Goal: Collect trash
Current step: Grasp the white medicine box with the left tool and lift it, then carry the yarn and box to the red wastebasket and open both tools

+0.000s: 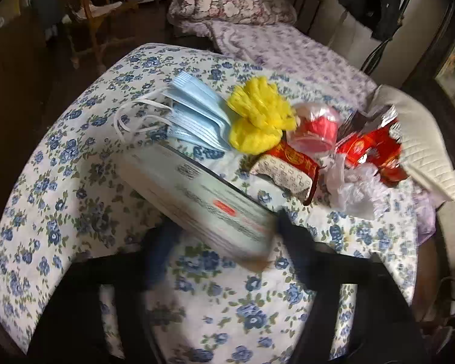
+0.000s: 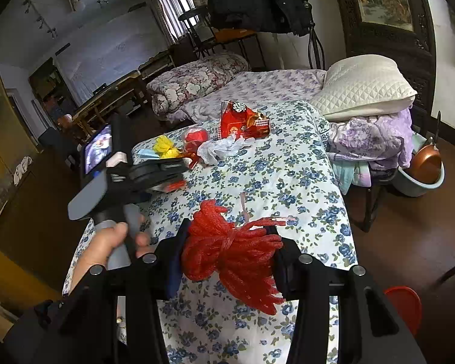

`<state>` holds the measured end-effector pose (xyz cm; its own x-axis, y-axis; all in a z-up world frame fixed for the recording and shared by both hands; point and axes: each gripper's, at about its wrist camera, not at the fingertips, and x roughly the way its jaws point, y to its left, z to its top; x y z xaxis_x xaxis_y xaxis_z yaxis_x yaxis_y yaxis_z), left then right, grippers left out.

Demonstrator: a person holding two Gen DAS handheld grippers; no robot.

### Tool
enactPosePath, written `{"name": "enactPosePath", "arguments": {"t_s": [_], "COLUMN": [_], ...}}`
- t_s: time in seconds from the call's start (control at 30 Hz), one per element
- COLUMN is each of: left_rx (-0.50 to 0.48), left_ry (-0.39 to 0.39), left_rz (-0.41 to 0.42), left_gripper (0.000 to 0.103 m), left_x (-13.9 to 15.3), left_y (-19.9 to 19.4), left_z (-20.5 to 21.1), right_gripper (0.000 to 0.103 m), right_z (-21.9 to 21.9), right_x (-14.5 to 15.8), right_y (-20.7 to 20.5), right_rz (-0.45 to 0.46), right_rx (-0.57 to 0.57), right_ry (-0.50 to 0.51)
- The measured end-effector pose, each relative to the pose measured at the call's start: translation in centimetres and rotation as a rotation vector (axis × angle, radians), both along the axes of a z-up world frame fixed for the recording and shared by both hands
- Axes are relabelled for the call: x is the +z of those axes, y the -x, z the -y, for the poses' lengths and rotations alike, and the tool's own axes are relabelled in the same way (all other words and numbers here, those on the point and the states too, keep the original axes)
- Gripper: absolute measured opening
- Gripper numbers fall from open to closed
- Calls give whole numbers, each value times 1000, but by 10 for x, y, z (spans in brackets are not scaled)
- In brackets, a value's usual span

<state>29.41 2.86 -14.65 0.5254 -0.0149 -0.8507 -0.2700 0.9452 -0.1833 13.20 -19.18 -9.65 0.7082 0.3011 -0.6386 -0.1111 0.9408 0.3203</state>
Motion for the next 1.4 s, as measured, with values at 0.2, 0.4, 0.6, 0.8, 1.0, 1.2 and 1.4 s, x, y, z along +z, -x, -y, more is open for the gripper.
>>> {"name": "enactPosePath", "arguments": {"t_s": [0.2,0.4,0.6,0.8,1.0,1.2,1.4], "left_rx": [-76,-124,-181,-232,-314,-448,-676], "left_ry": [15,27,23,22,22,-1,-25], "left_rz": [30,76,123,116,96,99,95], "left_gripper": [27,26,26,26,26,26,26], "left_x": [4,17,37,40,38,49,48], "left_y": [19,69,107,122,132,147,170], "left_z": [-24,-36,-21,1,41,109,220], "right_gripper": [47,47,48,48,48,48,48], "right_z": [-5,-10,-8,5,25,80,168], "right_x": [2,3,4,4,3,-3,-41], "right_y": [6,13,20,25,31,43,77], "right_rz": [16,24,31,33,36,13,-97], "right_rx": [15,41,46,25,-4,-78,-215], "right_ry": [-23,-38,-47,-68,-80,-35,110]}}
